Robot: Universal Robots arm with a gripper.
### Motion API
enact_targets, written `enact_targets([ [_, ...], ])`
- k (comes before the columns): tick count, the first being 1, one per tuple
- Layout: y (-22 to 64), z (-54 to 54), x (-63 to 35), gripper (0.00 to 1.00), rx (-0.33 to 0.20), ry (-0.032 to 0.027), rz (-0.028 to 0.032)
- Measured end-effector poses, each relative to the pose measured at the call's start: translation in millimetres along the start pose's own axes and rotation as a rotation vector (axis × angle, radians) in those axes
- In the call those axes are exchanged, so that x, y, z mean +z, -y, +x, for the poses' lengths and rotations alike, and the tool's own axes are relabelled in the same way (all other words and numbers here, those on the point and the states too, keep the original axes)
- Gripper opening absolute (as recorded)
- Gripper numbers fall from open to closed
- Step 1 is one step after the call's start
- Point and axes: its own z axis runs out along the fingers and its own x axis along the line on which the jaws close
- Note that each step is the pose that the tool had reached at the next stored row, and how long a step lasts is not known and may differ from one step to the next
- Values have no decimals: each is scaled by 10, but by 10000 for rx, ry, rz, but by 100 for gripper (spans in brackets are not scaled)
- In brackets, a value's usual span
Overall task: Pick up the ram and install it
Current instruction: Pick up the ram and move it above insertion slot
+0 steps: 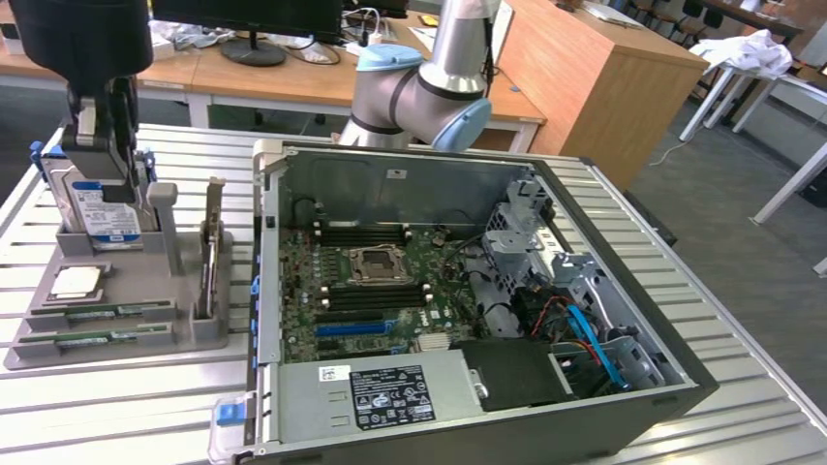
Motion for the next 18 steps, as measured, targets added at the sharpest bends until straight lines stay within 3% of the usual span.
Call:
enact_targets([
  [18,1,0,47,30,-2,2,3],
])
